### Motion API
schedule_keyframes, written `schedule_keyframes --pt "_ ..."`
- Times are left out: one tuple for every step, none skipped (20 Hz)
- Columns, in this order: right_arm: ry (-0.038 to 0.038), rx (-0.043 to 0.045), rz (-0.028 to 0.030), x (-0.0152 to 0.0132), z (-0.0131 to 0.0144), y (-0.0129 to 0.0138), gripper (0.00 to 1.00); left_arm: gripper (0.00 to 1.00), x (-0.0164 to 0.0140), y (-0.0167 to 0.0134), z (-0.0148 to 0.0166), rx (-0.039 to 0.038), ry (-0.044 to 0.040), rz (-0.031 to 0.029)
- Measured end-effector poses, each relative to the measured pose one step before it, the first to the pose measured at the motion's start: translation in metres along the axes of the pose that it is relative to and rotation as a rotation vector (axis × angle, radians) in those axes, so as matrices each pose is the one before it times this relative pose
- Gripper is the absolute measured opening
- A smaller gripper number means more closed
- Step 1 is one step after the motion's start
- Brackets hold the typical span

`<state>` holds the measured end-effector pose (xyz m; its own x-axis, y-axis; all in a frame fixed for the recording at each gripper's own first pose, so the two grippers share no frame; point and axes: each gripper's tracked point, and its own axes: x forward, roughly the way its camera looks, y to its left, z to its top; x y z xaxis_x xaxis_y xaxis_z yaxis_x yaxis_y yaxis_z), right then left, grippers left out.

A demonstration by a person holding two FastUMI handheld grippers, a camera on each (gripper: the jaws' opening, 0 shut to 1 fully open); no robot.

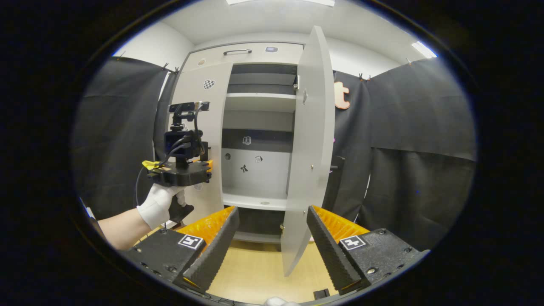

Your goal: Open the right door of the double-door shoe cabinet with the right hand, and open the left door with the left hand.

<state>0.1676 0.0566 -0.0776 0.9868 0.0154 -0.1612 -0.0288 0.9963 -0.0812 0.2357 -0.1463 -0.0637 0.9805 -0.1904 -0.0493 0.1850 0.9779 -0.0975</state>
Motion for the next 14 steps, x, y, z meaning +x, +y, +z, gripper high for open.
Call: schedule_keyframes --pt "-0.00056 -0.00005 0.00667 -0.0013 -0.00018 0.00081 1.0 0.0 -0.00297 0.00092 0.0006 -0.006 0.00033 -0.01088" --pt "-0.00164 -0.00107 0.00892 -0.0015 0.00036 0.00108 1.0 0.0 -0.00437 -0.00041 -0.00008 -0.00733 0.00263 -0.00819" --pt "-0.0026 -0.00189 0.00816 -0.00185 0.00029 0.00187 1.0 0.0 -0.0035 0.00085 -0.00006 -0.00529 -0.00015 -0.0004" --pt "-0.00097 -0.00338 0.00861 -0.00173 -0.00034 0.00087 1.0 0.0 -0.00618 0.00253 -0.00074 0.00342 -0.00033 0.00161" --pt "-0.0012 -0.00291 0.00638 -0.00053 0.00026 0.00127 1.0 0.0 -0.00581 0.00116 -0.00147 0.00439 0.00334 0.00252" --pt "-0.00196 -0.00112 0.00697 -0.0008 0.00078 0.0015 1.0 0.0 -0.00547 0.00177 -0.0001 0.003 -0.00271 0.0003" --pt "-0.00133 0.0001 0.0079 -0.00173 -0.00058 0.00171 1.0 0.0 -0.00662 0.00183 -0.00008 0.00548 0.00224 -0.00251" --pt "-0.00205 0.00017 0.00789 -0.00038 0.00052 0.00214 1.0 0.0 -0.00652 0.00238 0.00083 -0.00384 -0.00381 -0.00142" --pt "-0.00113 -0.00004 0.00852 -0.00125 0.00027 0.00151 1.0 0.0 -0.00767 0.00395 -0.00211 -0.00216 0.00324 -0.00188" --pt "-0.00265 0.00132 0.0089 -0.00031 0.00138 0.00182 1.0 0.0 -0.00569 0.00099 0.00068 0.00186 -0.00015 -0.00504" --pt "-0.00309 -0.00072 0.01072 -0.00066 0.00048 0.00319 1.0 0.0 -0.00871 0.00267 -0.00117 -0.00628 0.00225 -0.00372" --pt "-0.00447 -0.00272 0.00916 -0.00037 0.0011 0.0028 1.0 0.0 -0.00627 0.00252 0.00246 -0.00166 0.0011 -0.00074" --pt "-0.00367 -0.00362 0.00916 -0.00015 0.00073 0.0028 1.0 0.0 -0.00589 0.00354 -0.00056 0.00067 0.00285 0.00295" --pt "-0.00388 -0.00467 0.00928 -0.00054 0.00159 0.00281 1.0 0.0 -0.00512 0.00281 0.00005 0.00821 -0.00035 0.00384"
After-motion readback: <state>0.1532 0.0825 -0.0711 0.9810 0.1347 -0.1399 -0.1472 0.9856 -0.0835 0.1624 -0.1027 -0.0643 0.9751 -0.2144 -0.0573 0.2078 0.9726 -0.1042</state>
